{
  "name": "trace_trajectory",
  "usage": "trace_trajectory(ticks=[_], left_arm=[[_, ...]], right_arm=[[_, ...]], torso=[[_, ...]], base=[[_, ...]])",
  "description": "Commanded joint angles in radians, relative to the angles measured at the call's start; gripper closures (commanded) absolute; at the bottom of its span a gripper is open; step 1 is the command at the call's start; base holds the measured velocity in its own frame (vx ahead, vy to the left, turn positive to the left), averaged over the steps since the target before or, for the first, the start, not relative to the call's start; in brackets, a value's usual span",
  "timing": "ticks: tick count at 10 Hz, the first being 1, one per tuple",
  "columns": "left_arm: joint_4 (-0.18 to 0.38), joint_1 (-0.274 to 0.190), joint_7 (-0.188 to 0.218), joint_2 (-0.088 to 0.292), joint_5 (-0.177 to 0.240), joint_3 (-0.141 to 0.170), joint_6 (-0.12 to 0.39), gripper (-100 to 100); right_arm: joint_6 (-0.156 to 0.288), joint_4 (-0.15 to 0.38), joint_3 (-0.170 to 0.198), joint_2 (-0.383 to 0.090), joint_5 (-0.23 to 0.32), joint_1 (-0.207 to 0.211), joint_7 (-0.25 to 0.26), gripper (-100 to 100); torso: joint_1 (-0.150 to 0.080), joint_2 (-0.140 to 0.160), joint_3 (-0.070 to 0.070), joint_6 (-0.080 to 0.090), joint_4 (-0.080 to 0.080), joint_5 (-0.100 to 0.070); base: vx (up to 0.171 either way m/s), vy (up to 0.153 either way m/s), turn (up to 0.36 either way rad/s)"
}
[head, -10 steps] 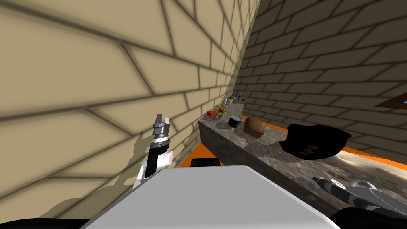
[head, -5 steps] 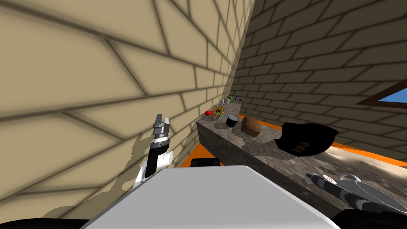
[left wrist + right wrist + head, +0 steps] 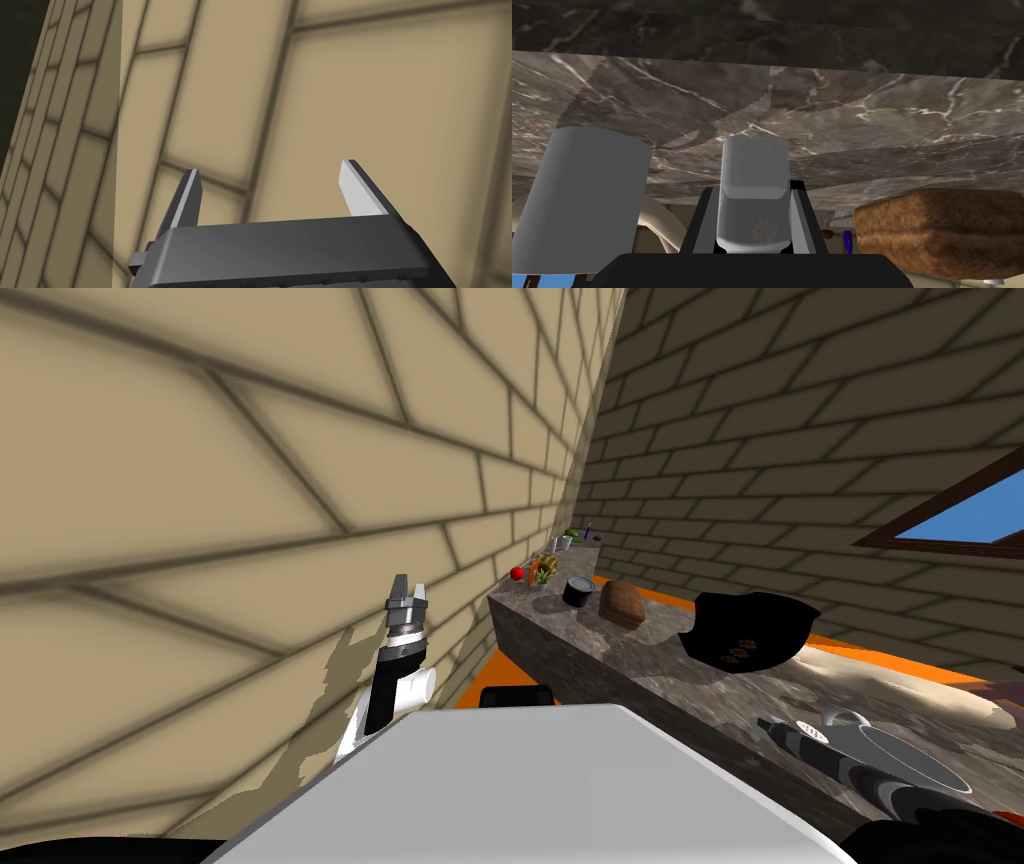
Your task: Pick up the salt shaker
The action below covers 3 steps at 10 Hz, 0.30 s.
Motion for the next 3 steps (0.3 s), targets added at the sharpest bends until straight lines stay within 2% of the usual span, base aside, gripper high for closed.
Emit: trace_trajectory(ticks=[1, 2, 3], left_arm=[[0.000, 0.000, 0.000, 0.000, 0.000, 0.000, 0.000, 0], [0.000, 0.000, 0.000, 0.000, 0.000, 0.000, 0.000, 0], [0.000, 0.000, 0.000, 0.000, 0.000, 0.000, 0.000, 0]], right_arm=[[0.009, -0.015, -0.001, -0.002, -0.021, 0.004, 0.032, 100], [0.008, -0.014, -0.002, 0.000, -0.015, 0.004, 0.021, 100], [0.009, -0.015, -0.002, 0.000, -0.016, 0.004, 0.024, 0]], torso=[[0.000, 0.000, 0.000, 0.000, 0.000, 0.000], [0.000, 0.000, 0.000, -0.001, 0.000, 0.000], [0.001, 0.001, 0.000, -0.001, 0.000, 0.000]], base=[[0.019, -0.021, -0.052], [0.000, 0.000, 0.000], [0.000, 0.000, 0.000]])
